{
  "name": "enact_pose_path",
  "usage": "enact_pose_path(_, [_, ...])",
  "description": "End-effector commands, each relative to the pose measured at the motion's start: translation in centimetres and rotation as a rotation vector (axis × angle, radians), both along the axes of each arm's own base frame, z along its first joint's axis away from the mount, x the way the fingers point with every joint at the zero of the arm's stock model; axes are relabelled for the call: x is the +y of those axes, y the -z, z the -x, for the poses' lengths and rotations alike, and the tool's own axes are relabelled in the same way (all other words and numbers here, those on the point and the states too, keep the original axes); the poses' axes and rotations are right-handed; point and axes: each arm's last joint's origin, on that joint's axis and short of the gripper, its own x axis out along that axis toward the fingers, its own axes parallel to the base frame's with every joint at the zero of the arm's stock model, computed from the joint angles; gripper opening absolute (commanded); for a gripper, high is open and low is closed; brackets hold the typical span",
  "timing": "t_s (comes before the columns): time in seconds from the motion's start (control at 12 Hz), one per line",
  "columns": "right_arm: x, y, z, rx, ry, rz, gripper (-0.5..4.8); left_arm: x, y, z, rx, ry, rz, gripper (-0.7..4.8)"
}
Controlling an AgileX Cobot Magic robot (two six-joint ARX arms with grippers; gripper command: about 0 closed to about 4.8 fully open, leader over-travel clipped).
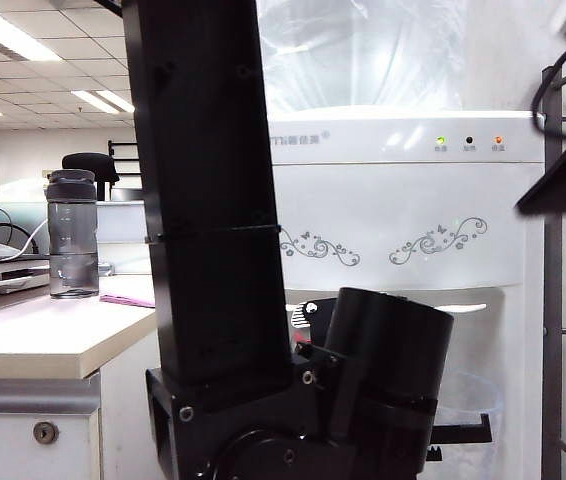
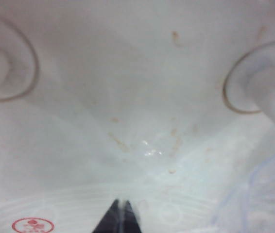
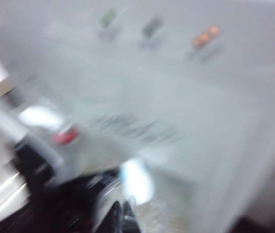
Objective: Pick up the plastic mug from the left desk, go to the cold water outlet of the water dispenser, press the vertical switch to get some water, then put the mug back on the desk.
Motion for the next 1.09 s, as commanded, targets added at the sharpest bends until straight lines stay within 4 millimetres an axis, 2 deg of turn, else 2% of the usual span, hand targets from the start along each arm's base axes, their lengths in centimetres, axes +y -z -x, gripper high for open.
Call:
enact_pose_path(0.08, [0.6, 0.7, -1.1, -0.013, -0.098, -0.009, -0.01, -0.2, -0.7, -0.1, -0.024, -0.003, 0.040, -0.05])
enact_pose_path(0.42, [1.0, 2.3, -2.8, -0.013, -0.106, 0.001, -0.01, -0.2, -0.7, -0.1, -0.024, -0.003, 0.040, -0.05])
enact_pose_path(1.09, [1.4, 4.6, -4.4, 0.005, -0.096, 0.006, -0.01, -0.2, -0.7, -0.1, -0.024, -0.003, 0.040, -0.05])
